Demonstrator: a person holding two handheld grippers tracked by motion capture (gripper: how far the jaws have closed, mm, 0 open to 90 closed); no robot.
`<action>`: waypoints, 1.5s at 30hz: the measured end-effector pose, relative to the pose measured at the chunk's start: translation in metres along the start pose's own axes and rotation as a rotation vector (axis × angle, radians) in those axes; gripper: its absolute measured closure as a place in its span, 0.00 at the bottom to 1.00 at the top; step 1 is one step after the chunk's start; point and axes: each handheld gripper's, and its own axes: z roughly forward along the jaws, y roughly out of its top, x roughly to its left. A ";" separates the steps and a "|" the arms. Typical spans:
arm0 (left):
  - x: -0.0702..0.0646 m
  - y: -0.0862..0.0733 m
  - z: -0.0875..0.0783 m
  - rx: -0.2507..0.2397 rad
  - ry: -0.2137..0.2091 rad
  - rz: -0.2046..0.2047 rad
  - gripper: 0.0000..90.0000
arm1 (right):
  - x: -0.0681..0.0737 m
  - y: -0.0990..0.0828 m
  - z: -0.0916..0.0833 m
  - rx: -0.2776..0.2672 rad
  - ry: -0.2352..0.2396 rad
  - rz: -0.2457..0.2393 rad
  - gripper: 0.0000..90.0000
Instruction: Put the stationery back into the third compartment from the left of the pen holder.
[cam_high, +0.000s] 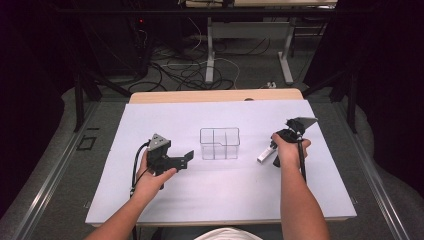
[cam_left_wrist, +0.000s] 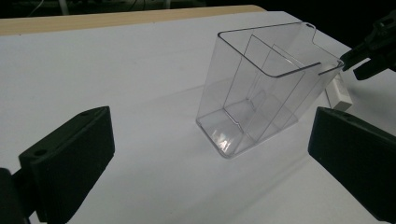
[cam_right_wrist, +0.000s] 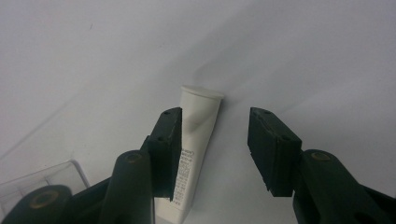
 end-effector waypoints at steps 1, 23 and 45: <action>0.000 0.000 0.000 0.000 -0.001 0.001 0.01 | 0.004 -0.001 0.003 -0.012 0.022 0.025 0.61; -0.001 -0.001 0.003 0.017 0.000 0.003 0.01 | 0.008 0.005 0.014 0.086 0.008 0.087 0.66; -0.002 -0.002 0.005 0.022 -0.004 0.007 0.01 | 0.009 -0.001 0.029 0.079 0.039 0.132 0.72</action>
